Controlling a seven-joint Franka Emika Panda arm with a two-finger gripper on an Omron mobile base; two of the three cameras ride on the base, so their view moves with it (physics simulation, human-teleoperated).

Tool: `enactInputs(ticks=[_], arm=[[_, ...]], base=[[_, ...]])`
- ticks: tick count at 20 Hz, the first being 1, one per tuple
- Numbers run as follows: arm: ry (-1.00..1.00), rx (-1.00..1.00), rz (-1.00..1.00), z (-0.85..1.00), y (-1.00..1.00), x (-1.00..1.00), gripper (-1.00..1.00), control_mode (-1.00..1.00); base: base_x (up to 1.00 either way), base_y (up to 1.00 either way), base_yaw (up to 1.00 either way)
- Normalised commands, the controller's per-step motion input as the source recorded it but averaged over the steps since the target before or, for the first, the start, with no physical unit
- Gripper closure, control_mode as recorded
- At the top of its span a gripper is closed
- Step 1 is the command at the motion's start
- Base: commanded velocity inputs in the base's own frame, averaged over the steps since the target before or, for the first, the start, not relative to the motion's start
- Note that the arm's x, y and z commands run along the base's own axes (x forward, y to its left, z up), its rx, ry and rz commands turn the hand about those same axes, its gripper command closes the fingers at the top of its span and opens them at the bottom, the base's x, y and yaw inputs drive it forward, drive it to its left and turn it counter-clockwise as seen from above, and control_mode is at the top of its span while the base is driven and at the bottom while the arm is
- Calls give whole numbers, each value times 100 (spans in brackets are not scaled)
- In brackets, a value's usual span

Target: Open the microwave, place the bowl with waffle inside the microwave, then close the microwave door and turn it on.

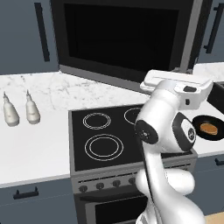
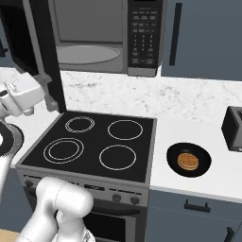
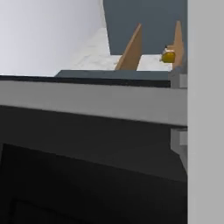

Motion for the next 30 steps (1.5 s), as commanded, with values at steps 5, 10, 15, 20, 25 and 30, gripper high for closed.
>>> enactInputs(ticks=[5, 10, 15, 20, 25, 30], arm=[[4, -23, -22, -22, 90, -20, -100, -100], [2, -3, -13, -23, 43, 19, -100, -100], [0, 1, -4, -8, 13, 6, -100, -100], [0, 6, 5, 17, 1, -25, -100, -100], [0, 15, -2, 34, -11, -78, -100, -100], [14, 5, 21, 11, -12, -69, -100, -100]], base=[[0, 0, 0], [0, 0, 0], [0, 0, 0], [0, 0, 0], [0, 0, 0], [0, 0, 0]])
